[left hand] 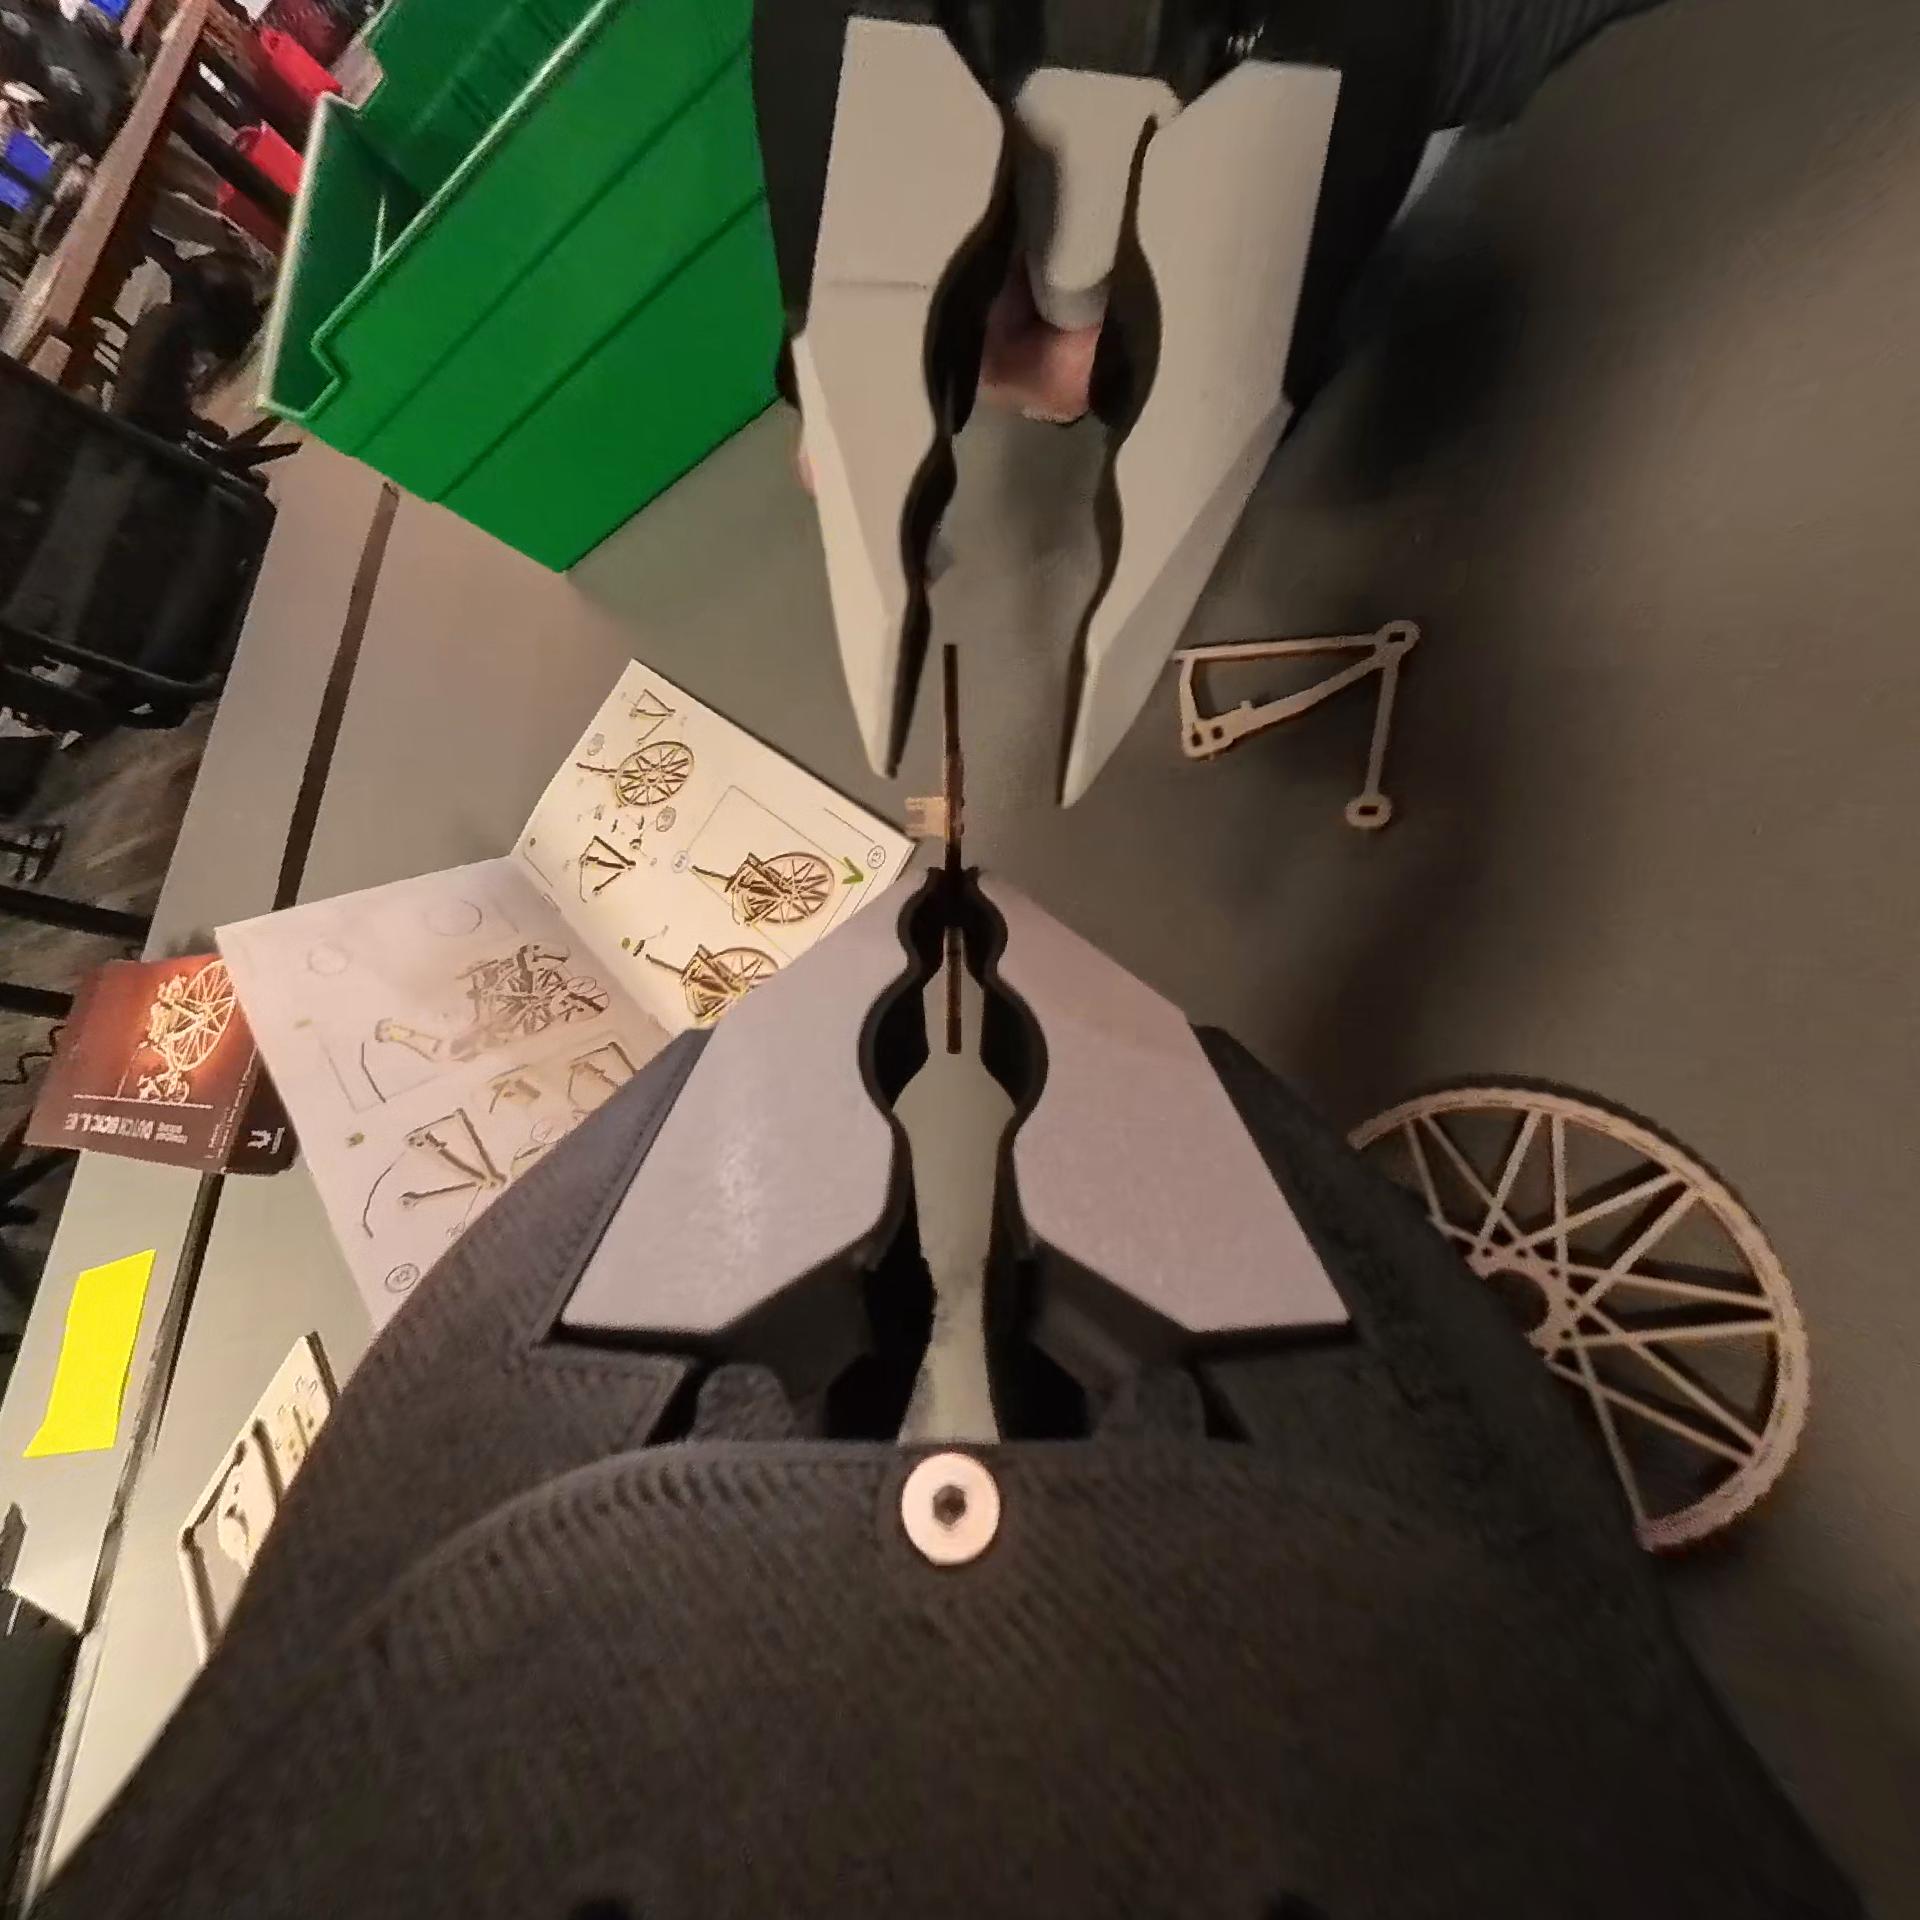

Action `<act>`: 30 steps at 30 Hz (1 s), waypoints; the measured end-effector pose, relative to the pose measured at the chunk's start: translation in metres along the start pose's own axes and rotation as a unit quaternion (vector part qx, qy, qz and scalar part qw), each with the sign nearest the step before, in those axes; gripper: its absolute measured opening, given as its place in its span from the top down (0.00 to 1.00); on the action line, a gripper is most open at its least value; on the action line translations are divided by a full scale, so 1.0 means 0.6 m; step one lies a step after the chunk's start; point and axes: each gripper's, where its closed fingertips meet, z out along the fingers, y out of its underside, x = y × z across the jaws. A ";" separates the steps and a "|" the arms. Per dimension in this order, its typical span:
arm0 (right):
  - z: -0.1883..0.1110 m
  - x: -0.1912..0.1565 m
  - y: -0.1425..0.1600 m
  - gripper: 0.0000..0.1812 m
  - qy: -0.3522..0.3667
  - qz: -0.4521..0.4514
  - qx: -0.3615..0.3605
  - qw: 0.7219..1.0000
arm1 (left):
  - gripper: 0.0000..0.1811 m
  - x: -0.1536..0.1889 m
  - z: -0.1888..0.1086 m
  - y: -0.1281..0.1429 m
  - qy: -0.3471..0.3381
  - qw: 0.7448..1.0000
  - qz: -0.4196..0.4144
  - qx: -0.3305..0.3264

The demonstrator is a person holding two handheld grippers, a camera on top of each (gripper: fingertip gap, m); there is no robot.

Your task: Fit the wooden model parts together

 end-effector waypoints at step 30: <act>0.013 -0.034 0.009 0.83 -0.043 -0.026 -0.016 0.999 | 0.99 0.013 0.000 0.011 0.030 0.999 0.002 -0.010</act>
